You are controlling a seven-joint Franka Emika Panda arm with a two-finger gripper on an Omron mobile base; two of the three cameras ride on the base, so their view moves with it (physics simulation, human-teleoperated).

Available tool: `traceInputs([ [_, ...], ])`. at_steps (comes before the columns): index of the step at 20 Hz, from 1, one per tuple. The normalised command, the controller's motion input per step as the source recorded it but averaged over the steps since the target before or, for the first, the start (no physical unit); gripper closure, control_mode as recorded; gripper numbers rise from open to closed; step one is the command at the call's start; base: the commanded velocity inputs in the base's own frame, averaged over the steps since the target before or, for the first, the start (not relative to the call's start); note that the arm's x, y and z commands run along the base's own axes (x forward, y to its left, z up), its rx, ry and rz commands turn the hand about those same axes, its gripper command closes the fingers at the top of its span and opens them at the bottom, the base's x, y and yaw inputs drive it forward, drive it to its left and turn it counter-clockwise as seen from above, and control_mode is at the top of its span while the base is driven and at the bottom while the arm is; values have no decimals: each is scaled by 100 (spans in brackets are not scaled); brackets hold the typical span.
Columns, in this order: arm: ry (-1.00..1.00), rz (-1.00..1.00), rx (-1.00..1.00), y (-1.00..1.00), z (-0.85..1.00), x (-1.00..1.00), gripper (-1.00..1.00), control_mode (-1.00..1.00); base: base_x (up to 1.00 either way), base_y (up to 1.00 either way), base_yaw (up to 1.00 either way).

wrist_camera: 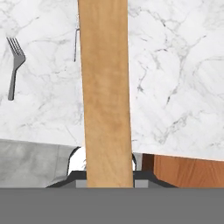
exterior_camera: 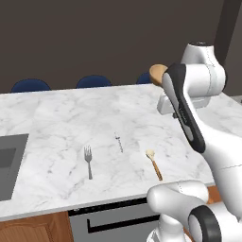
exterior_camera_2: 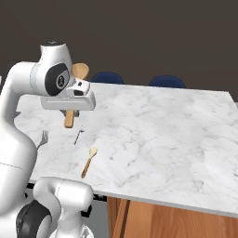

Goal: Organize the utensils by type. Pick up the wooden spoons from the counter and place them in the open cabinet. Then pick up the metallic utensils from the counter and place them in the open drawer.

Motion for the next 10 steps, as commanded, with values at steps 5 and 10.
traceInputs([
  [5,0,2,0,0,0,-7,100,-100,0,0,0],
  [10,0,0,0,0,0,0,100,-100,0,0,0],
])
